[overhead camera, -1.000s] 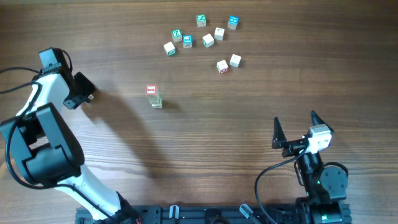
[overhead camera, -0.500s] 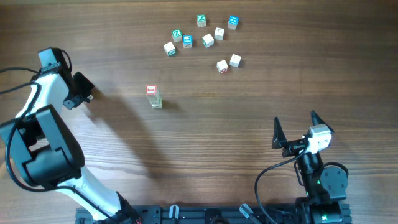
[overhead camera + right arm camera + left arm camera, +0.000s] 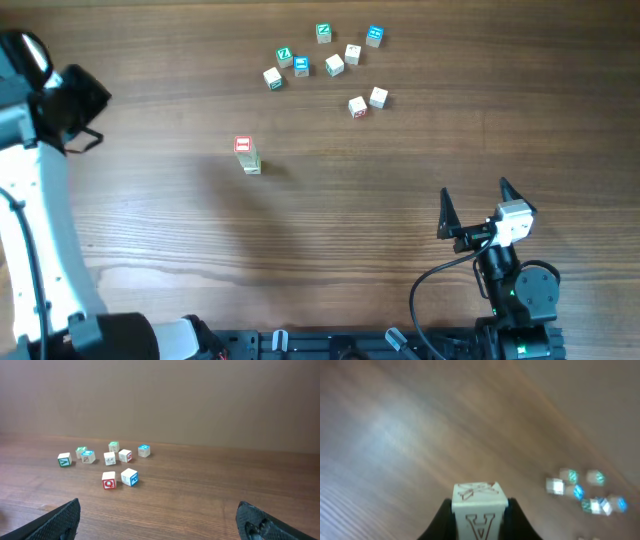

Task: Form a tower
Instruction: 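Carry the A block over the stack with the left gripper, then lower the A block onto the red-bordered block atop the stack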

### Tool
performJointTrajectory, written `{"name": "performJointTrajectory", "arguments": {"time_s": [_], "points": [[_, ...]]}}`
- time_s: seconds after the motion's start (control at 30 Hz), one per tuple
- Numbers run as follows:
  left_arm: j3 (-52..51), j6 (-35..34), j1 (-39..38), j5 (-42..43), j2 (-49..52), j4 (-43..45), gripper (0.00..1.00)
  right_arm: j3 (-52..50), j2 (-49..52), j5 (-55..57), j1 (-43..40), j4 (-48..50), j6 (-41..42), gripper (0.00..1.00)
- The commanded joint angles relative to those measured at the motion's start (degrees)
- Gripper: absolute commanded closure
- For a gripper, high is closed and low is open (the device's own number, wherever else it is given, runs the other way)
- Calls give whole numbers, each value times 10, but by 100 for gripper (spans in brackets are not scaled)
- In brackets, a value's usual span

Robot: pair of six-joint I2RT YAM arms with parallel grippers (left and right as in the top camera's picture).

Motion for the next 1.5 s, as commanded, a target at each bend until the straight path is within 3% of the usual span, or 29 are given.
{"name": "performJointTrajectory", "arguments": {"time_s": [0.0,0.1,0.37,0.73,0.87,1.47], "points": [[113,45,-42,19,-7,-89,85,-1,-2,-9,-2,3,-8,0],[126,78,-90,18,-7,-118,87,-1,-2,-9,-2,3,-8,0],[103,79,-197,18,17,-199,87,-1,-2,-9,-2,3,-8,0],[-32,79,-294,10,31,-102,87,-1,-2,-9,-2,3,-8,0],[-49,79,-327,-58,63,-102,87,-1,-2,-9,-2,3,-8,1],[-52,79,-339,-64,96,-101,85,-1,-2,-9,-2,3,-8,0]]}}
